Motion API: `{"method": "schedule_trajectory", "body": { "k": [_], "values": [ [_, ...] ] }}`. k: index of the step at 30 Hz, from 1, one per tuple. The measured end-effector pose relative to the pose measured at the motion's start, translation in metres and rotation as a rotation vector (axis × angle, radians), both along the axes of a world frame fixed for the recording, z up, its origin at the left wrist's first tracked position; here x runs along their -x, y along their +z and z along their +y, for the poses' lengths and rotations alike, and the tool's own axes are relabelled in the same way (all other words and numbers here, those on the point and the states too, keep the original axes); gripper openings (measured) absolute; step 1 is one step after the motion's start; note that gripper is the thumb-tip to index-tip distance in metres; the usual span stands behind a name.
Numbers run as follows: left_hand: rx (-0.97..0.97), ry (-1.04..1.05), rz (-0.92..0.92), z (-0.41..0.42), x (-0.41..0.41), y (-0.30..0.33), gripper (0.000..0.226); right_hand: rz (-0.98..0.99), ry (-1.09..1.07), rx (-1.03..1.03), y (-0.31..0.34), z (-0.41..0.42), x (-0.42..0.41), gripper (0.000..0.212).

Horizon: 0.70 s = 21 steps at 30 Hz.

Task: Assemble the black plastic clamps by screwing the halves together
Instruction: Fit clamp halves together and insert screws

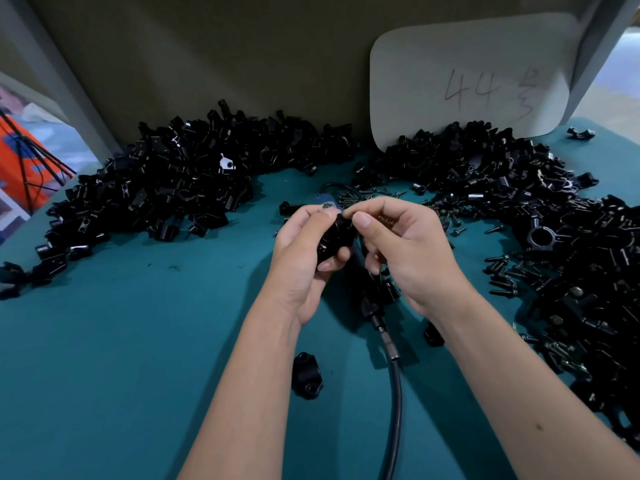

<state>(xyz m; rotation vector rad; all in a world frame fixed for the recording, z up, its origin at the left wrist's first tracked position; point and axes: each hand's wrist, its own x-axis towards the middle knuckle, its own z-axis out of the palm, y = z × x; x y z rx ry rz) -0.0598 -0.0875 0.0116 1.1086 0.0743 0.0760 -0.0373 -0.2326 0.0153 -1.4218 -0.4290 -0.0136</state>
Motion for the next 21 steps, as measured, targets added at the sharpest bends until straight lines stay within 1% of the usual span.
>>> {"method": "schedule_trajectory", "body": {
  "k": [2,6,10,12,14,15,16,18,21],
  "values": [
    [0.043,-0.052,0.012,0.004,0.001,0.000,0.013,0.032,0.065,-0.008,0.000,-0.002,-0.001,0.022],
    [0.129,-0.138,0.011,0.006,0.003,0.000,0.021,0.107,0.133,-0.061,0.000,-0.002,0.000,0.022],
    [0.155,-0.128,0.026,0.004,0.003,0.000,0.018,0.118,0.065,-0.097,0.002,0.001,0.002,0.016],
    [0.147,-0.117,0.037,0.002,0.002,0.001,0.022,0.135,0.016,-0.123,0.003,0.004,0.004,0.010],
    [0.146,-0.112,0.036,0.000,0.001,0.001,0.022,0.168,-0.039,-0.161,0.003,0.006,0.005,0.017],
    [0.151,-0.110,0.030,-0.001,0.001,0.001,0.018,0.176,-0.064,-0.178,0.002,0.006,0.004,0.022],
    [0.151,-0.106,0.021,-0.001,0.000,0.000,0.014,0.178,-0.079,-0.189,0.002,0.007,0.005,0.022],
    [0.141,-0.117,0.000,0.000,0.001,0.000,0.011,0.161,-0.048,-0.196,0.003,0.007,0.007,0.009],
    [0.142,-0.139,-0.021,0.002,0.002,0.000,0.017,0.171,0.008,-0.221,0.006,0.011,0.013,0.008]
  ]
}}
